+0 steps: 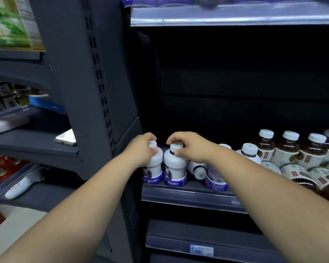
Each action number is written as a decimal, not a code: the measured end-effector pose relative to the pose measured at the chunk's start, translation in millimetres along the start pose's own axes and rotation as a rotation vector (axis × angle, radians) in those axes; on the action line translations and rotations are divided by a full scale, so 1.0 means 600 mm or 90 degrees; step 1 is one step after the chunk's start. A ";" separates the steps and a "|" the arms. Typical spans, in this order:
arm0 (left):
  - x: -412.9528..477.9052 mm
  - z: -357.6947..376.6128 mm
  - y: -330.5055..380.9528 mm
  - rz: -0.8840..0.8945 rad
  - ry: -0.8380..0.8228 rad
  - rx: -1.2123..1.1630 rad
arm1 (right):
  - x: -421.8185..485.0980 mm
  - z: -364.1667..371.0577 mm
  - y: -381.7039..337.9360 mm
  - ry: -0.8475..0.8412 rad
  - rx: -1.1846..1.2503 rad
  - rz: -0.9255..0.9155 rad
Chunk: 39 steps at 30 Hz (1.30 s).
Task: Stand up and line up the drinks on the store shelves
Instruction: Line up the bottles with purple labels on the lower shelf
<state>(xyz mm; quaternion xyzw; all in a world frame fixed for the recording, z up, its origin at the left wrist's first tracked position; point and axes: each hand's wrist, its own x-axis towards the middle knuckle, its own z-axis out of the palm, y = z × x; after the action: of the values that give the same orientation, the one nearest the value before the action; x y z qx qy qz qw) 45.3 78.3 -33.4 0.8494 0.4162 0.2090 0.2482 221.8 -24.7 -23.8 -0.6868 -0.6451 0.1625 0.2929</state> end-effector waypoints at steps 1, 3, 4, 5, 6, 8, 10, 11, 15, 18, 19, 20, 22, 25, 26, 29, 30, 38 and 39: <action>0.001 -0.002 0.001 0.001 -0.001 0.016 | 0.001 -0.002 -0.002 -0.012 0.015 -0.004; 0.002 -0.007 0.002 0.001 -0.013 0.021 | 0.005 -0.003 -0.003 0.001 0.015 -0.004; 0.002 -0.008 0.002 0.001 -0.018 0.025 | 0.006 -0.001 -0.004 0.012 -0.007 0.008; 0.003 -0.010 0.002 0.000 -0.020 0.031 | 0.007 0.001 -0.004 0.016 -0.029 0.024; 0.004 -0.011 0.001 -0.002 -0.022 0.037 | 0.008 0.003 -0.003 0.011 -0.037 0.031; 0.004 -0.013 0.001 -0.006 -0.020 0.042 | 0.009 0.006 -0.003 -0.013 -0.001 0.020; 0.003 -0.011 0.001 -0.011 -0.015 0.045 | 0.009 0.006 -0.004 -0.026 0.026 0.014; 0.003 -0.009 0.002 -0.018 -0.014 0.049 | 0.009 0.006 -0.005 -0.019 0.014 0.020; 0.001 -0.007 0.007 -0.041 -0.015 0.072 | 0.008 0.007 -0.005 0.027 -0.037 0.043; 0.001 -0.009 0.007 -0.007 -0.018 0.071 | 0.008 0.002 -0.002 0.023 -0.024 0.040; 0.001 -0.012 0.008 -0.004 -0.022 0.083 | 0.008 0.000 -0.002 0.021 -0.024 0.041; 0.002 -0.015 0.009 -0.004 -0.026 0.096 | 0.009 -0.001 -0.002 0.020 -0.023 0.039; 0.003 -0.019 0.011 -0.004 -0.034 0.105 | 0.010 0.002 -0.001 0.021 -0.022 0.036; 0.001 -0.017 0.012 -0.008 -0.030 0.078 | 0.009 0.007 0.000 0.033 -0.008 0.031; 0.000 -0.015 0.011 -0.005 -0.029 0.062 | 0.008 0.009 0.001 0.036 -0.004 0.032; -0.003 -0.011 0.011 0.042 -0.032 -0.010 | 0.004 0.010 0.001 0.035 0.005 0.036; -0.004 -0.012 0.013 0.066 -0.030 -0.034 | 0.001 0.009 -0.001 0.032 0.005 0.036; 0.003 0.000 0.050 0.203 -0.051 -0.093 | -0.081 -0.002 0.011 0.139 -0.308 0.009; 0.005 0.005 0.052 0.207 -0.056 -0.092 | -0.093 0.009 0.024 0.166 -0.409 -0.004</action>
<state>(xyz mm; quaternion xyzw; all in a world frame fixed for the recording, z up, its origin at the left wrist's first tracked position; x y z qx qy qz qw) 67.3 63.5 -16.8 0.8938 0.2457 0.2386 0.2896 223.2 -78.1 -45.5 -0.7568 -0.6228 -0.1389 0.1419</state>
